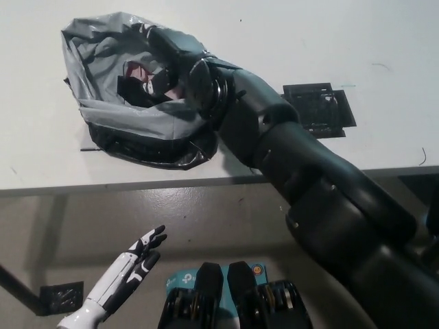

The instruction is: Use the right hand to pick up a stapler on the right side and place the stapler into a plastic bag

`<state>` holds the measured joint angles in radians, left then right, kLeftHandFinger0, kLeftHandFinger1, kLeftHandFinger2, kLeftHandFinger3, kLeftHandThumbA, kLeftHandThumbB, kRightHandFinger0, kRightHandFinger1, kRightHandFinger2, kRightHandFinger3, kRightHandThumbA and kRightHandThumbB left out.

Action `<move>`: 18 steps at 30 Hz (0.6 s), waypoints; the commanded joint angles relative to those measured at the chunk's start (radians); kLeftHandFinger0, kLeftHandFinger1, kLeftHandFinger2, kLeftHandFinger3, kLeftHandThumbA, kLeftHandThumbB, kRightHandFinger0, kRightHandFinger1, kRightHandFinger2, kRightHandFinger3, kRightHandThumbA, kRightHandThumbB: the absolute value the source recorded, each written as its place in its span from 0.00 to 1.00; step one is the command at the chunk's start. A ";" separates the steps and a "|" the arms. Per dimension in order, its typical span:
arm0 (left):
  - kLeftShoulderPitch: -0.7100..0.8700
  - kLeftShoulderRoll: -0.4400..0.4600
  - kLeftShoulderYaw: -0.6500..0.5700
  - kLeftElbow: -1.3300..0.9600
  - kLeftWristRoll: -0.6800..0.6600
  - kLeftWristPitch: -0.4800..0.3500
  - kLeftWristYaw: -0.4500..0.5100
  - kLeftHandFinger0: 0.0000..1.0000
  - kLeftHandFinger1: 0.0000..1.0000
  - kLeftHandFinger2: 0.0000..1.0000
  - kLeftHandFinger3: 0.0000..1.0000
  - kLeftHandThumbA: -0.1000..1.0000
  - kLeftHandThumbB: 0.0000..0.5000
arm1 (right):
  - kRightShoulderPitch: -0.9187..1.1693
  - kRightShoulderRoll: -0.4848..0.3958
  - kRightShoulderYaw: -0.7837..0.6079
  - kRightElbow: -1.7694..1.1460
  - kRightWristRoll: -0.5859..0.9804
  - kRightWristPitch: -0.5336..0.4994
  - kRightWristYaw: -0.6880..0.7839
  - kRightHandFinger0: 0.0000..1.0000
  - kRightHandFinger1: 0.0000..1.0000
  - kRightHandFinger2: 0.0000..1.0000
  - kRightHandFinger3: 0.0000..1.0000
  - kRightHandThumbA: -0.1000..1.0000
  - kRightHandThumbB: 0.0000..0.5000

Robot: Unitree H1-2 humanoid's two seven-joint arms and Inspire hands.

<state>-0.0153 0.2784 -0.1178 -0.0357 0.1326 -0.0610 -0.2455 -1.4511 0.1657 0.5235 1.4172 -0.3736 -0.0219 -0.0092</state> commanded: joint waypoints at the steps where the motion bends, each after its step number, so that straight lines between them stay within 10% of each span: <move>1: -0.013 0.017 -0.001 -0.013 0.003 -0.006 -0.008 1.00 1.00 1.00 1.00 1.00 0.46 | -0.073 -0.058 -0.012 -0.041 -0.019 -0.027 0.023 1.00 1.00 1.00 1.00 0.85 0.87; 7: -0.013 0.020 0.000 -0.002 0.010 -0.033 -0.001 1.00 1.00 1.00 1.00 1.00 0.42 | -0.106 -0.184 -0.117 -0.259 0.045 -0.122 0.041 1.00 1.00 1.00 1.00 0.90 0.81; 18: -0.020 0.007 0.016 0.017 -0.002 -0.043 0.017 1.00 1.00 1.00 1.00 1.00 0.44 | 0.150 -0.528 -0.266 -1.275 0.124 0.114 0.294 1.00 1.00 1.00 1.00 0.99 0.72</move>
<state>-0.0157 0.2768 -0.1177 -0.0035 0.1336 -0.0599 -0.2451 -1.3660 -0.1030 0.3912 0.8878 -0.3659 -0.0406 0.0582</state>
